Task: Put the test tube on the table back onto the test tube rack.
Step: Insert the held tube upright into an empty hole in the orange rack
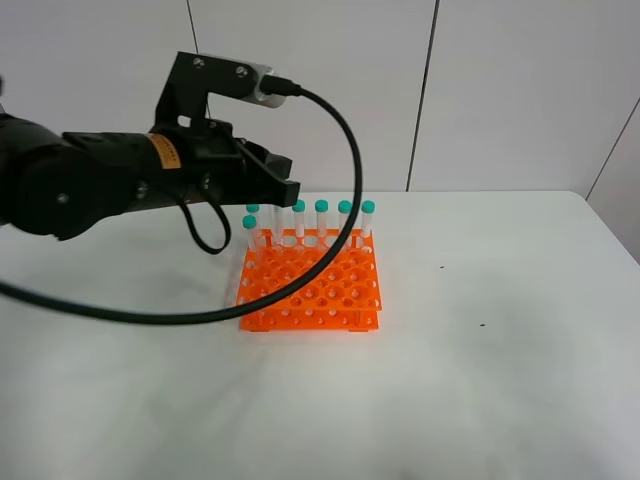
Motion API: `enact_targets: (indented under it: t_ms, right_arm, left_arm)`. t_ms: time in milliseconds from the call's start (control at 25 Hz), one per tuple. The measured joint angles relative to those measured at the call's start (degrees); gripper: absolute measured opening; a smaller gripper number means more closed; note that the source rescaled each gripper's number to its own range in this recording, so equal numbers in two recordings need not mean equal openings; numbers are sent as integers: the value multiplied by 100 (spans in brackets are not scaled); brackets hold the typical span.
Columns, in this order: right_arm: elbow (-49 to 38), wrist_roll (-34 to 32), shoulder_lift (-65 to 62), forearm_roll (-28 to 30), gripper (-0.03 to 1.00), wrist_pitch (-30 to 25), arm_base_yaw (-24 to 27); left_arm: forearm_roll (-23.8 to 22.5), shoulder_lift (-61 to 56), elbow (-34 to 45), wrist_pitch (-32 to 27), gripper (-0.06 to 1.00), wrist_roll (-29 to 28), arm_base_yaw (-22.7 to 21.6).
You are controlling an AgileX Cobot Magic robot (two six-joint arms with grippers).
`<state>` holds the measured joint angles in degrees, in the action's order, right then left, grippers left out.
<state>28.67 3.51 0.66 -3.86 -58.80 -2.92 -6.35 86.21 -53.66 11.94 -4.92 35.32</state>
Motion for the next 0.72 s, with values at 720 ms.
enact_targets:
  t_ms: [720]
  right_arm:
    - [0, 0, 0, -12, 89, 0, 0]
  left_arm:
    - [-19, 1891, -666, 1145, 0, 38, -729]
